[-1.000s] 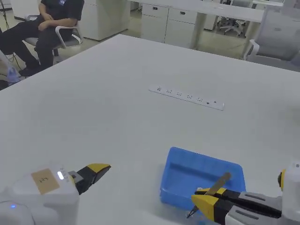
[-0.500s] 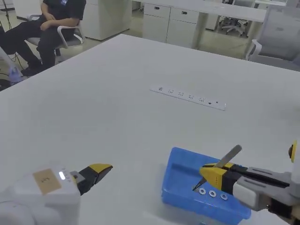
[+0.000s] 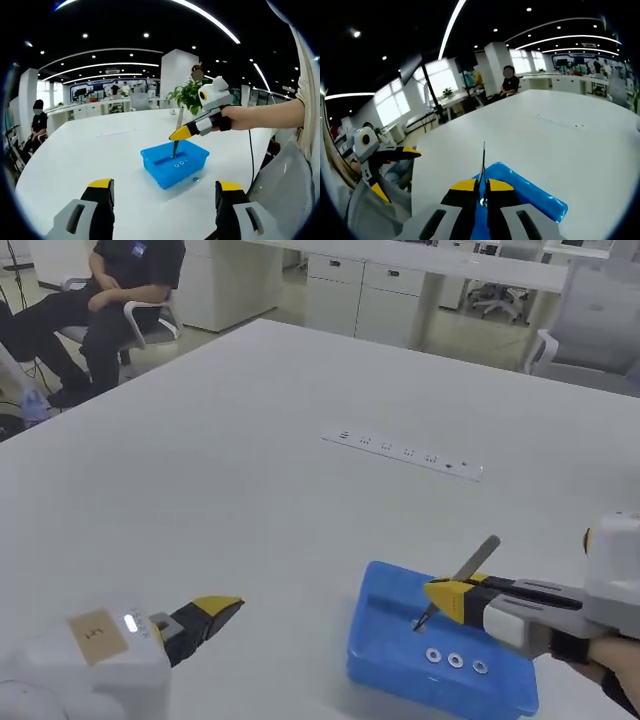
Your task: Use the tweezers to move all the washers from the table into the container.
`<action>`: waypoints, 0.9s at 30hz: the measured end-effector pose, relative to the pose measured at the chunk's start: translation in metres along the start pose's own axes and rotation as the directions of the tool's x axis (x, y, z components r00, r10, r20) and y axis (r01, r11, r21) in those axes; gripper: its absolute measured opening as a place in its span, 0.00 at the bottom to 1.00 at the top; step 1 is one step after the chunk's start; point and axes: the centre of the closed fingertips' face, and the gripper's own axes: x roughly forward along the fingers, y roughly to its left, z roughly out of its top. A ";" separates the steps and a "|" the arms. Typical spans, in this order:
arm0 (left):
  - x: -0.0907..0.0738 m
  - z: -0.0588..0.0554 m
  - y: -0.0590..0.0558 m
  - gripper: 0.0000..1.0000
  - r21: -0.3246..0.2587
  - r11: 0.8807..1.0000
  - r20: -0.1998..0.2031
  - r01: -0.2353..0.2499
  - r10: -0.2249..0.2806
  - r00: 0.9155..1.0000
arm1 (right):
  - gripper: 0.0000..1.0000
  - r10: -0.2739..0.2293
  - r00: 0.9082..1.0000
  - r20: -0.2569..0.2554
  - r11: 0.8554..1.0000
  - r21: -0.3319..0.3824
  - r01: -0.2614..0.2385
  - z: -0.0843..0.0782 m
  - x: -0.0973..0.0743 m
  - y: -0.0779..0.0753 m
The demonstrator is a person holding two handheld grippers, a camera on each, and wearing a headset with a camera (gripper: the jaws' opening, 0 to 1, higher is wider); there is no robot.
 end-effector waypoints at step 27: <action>-0.001 0.003 0.002 0.85 -0.022 1.000 0.021 -0.003 0.004 1.000 | 0.03 -0.034 0.993 -0.109 0.999 0.010 0.035 -0.026 0.023 -0.018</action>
